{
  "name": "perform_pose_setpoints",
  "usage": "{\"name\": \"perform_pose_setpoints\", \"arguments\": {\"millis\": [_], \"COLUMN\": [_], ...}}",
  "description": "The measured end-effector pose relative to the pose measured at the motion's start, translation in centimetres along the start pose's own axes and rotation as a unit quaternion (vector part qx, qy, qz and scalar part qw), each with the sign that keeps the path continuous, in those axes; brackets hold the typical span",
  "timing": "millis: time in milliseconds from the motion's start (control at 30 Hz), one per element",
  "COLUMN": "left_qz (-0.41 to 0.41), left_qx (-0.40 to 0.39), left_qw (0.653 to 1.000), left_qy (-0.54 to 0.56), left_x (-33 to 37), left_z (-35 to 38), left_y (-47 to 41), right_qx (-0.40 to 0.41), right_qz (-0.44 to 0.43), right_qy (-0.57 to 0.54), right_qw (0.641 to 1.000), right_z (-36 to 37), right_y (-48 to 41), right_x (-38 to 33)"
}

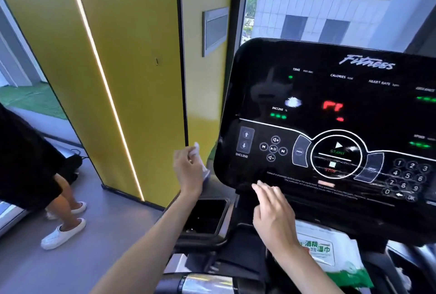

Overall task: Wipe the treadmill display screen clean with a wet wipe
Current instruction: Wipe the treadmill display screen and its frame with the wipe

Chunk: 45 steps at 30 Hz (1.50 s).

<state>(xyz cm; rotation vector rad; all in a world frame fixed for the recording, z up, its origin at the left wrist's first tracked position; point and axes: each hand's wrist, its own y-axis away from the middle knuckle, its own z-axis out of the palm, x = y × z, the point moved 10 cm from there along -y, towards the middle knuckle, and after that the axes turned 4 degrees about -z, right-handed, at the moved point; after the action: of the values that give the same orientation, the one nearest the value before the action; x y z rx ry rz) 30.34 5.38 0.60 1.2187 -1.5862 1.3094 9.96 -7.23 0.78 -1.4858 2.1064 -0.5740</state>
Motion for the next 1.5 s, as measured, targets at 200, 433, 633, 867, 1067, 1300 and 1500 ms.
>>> {"name": "perform_pose_setpoints", "arguments": {"millis": [200, 433, 633, 867, 1067, 1300, 1500], "left_qz": [0.195, 0.311, 0.279, 0.393, 0.376, 0.267, 0.162], "left_qx": [-0.100, -0.246, -0.064, -0.148, -0.180, -0.194, -0.242], "left_qw": [0.972, 0.896, 0.948, 0.868, 0.856, 0.906, 0.949], "left_qy": [-0.089, -0.200, -0.140, -0.265, -0.305, -0.266, -0.120], "left_x": [3.3, 0.2, 8.8, 7.3, 5.1, 4.7, 5.6], "left_z": [2.3, 4.2, 2.2, 6.0, 5.6, 5.2, 4.1], "left_y": [3.2, 8.4, 5.2, 7.2, 8.0, 8.1, 5.2], "right_qx": [-0.024, -0.084, -0.111, -0.134, -0.141, -0.138, -0.142], "right_qz": [-0.010, -0.032, -0.042, -0.062, -0.064, -0.065, -0.056], "right_qy": [-0.010, -0.039, -0.074, -0.086, -0.093, -0.097, -0.117], "right_qw": [1.000, 0.995, 0.990, 0.985, 0.984, 0.984, 0.981], "right_z": [-0.2, -0.3, -0.4, -0.5, -0.5, -0.6, -0.7], "right_y": [-0.4, -0.4, -0.2, -0.2, -0.2, -0.1, -0.2], "right_x": [-0.1, 0.4, 0.5, 0.8, 0.8, 0.8, 1.1]}}
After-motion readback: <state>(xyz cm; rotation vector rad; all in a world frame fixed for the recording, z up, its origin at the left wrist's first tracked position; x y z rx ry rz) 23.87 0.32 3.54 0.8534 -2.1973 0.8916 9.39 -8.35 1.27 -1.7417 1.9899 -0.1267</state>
